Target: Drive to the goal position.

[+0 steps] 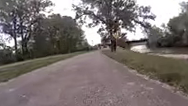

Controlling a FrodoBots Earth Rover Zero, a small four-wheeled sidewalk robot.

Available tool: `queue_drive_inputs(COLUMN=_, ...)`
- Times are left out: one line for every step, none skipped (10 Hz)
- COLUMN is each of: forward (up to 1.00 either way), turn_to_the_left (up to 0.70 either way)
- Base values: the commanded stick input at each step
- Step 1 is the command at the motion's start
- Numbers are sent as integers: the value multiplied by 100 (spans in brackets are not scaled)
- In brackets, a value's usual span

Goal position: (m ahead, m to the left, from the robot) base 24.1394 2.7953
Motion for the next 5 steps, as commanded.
queue_drive_inputs(forward=100, turn_to_the_left=0)
queue_drive_inputs(forward=100, turn_to_the_left=0)
queue_drive_inputs(forward=100, turn_to_the_left=0)
queue_drive_inputs(forward=100, turn_to_the_left=0)
queue_drive_inputs(forward=100, turn_to_the_left=0)
